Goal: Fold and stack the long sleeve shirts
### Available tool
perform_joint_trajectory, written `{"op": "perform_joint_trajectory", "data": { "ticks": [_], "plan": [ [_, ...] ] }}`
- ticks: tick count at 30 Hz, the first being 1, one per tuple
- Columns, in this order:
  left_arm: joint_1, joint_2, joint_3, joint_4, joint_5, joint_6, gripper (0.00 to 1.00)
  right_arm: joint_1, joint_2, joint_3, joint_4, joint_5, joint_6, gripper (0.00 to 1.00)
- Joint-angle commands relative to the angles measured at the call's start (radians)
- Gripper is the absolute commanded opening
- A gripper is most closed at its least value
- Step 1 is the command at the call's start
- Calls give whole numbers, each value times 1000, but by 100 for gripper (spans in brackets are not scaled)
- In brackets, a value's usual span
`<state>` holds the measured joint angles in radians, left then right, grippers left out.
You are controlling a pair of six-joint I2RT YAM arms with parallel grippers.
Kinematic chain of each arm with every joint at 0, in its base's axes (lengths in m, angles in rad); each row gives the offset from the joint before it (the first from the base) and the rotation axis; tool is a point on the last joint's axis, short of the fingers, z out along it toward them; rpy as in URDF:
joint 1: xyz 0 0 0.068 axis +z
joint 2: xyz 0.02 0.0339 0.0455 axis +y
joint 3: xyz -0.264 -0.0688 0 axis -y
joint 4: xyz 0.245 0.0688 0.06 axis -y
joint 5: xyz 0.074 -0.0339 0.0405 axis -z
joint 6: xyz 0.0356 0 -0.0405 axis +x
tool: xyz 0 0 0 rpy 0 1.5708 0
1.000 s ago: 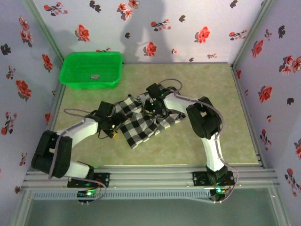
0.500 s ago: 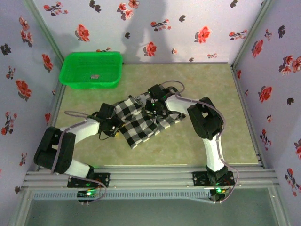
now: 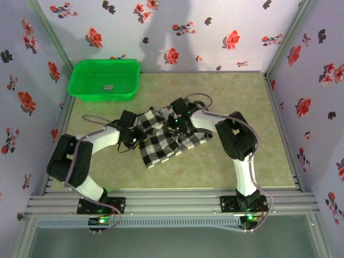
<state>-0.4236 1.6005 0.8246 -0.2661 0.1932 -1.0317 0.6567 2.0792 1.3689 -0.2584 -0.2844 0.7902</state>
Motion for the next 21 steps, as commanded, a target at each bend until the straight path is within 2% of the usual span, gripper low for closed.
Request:
{"op": "perform_joint_trajectory", "data": {
  "ticks": [1,6,15,21],
  "plan": [
    [-9,27,65,22,31,112,36,1,20,-55,-141,-6,11,11],
    [-9,39,110,-41,28,151,32,1,16,-52,-146,-14,5,11],
    [-6,-10,166,-296,-52,285,14,1,18,-45,-157,-26,-8,11],
    [-3,-19,174,-389,-104,359,11,1,26,-45,-151,-37,-6,10]
  ]
}}
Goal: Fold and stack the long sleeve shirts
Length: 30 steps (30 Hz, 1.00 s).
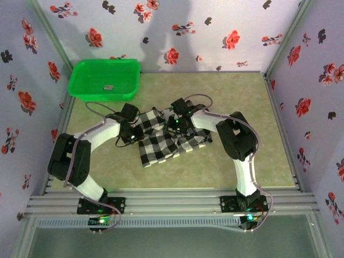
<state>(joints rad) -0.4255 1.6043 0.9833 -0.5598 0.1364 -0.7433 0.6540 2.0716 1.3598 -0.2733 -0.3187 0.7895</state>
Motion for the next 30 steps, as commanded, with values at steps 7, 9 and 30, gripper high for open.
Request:
{"op": "perform_joint_trajectory", "data": {
  "ticks": [7,9,30],
  "plan": [
    [-1,-46,-38,53,2,-16,44,4,38,-27,-138,-11,-8,10],
    [-2,-52,-50,86,11,-46,60,4,37,-28,-139,-11,-8,10],
    [25,-18,-225,460,27,-302,45,4,45,-30,-141,-30,-12,9]
  ]
}}
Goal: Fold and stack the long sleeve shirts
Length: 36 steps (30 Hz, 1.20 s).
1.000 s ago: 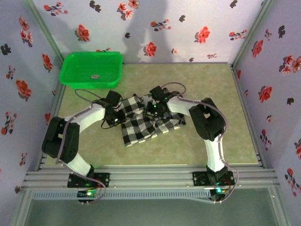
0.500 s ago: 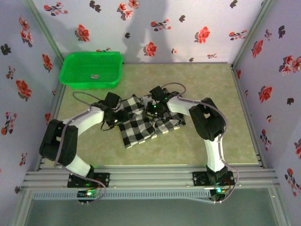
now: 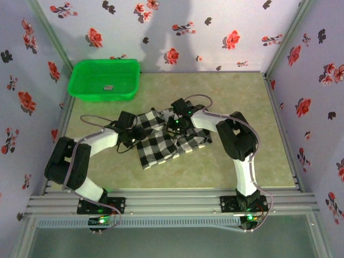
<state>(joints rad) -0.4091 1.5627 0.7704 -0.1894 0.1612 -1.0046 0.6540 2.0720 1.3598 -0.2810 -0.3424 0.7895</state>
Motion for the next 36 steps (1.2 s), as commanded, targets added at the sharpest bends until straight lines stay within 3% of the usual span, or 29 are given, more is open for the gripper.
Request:
{"op": "perform_joint_trajectory", "data": {
  "ticks": [1,5,10,20,23,29,36],
  "plan": [
    [9,28,-8,89,4,-37,39,4,43,-29,-133,-6,-12,9],
    [9,28,55,-25,-2,41,19,4,33,-36,-133,-9,-10,9],
    [7,-17,149,-273,-80,203,7,6,14,-73,-83,-60,83,5],
    [-28,-23,399,-642,-163,491,4,41,-100,-224,163,-159,348,3],
    [-34,0,460,-712,-179,547,4,23,-168,-255,137,-144,340,3],
    [-61,40,548,-811,-221,600,3,-13,-269,-210,-75,-87,189,4],
    [-120,92,653,-902,-324,625,3,-14,-232,-192,-19,-120,202,3]
  ]
}}
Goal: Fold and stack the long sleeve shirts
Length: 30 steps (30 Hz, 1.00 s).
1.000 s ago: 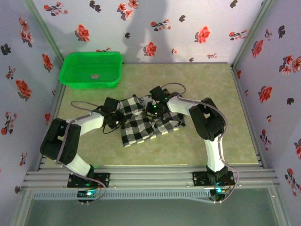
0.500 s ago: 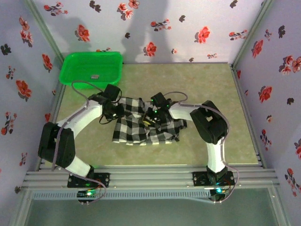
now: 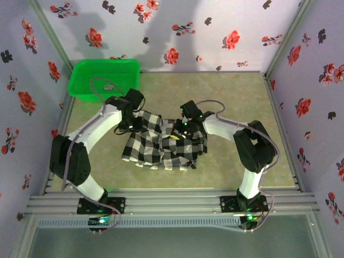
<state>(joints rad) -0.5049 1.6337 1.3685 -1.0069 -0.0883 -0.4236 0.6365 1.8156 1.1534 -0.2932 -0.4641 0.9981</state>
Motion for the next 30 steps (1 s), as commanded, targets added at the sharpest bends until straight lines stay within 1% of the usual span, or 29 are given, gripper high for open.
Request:
{"op": "perform_joint_trajectory", "data": {
  "ticks": [1,4,6,9,11,16,20,22,25,30],
  "plan": [
    [-37,33,73,-99,-89,50,3,3,36,14,10,-1,3,3],
    [-70,76,133,-154,-138,69,3,2,73,42,20,-1,6,3],
    [-95,101,174,-191,-178,84,3,-5,88,72,-16,8,-16,3],
    [-122,135,231,-245,-235,100,3,-36,71,91,-62,35,-57,2],
    [-150,167,282,-278,-267,116,3,-72,42,104,-131,65,-112,3],
    [-204,265,408,-349,-318,135,3,-187,-14,142,-360,189,-290,3],
    [-238,345,506,-406,-343,134,3,-284,-67,103,-450,293,-387,3],
    [-261,391,575,-448,-371,137,3,-329,-88,71,-467,334,-419,3],
    [-295,458,672,-504,-393,145,3,-378,-106,6,-443,324,-443,3],
    [-342,547,788,-562,-400,132,3,-389,-99,-79,-372,270,-442,3]
  ]
}}
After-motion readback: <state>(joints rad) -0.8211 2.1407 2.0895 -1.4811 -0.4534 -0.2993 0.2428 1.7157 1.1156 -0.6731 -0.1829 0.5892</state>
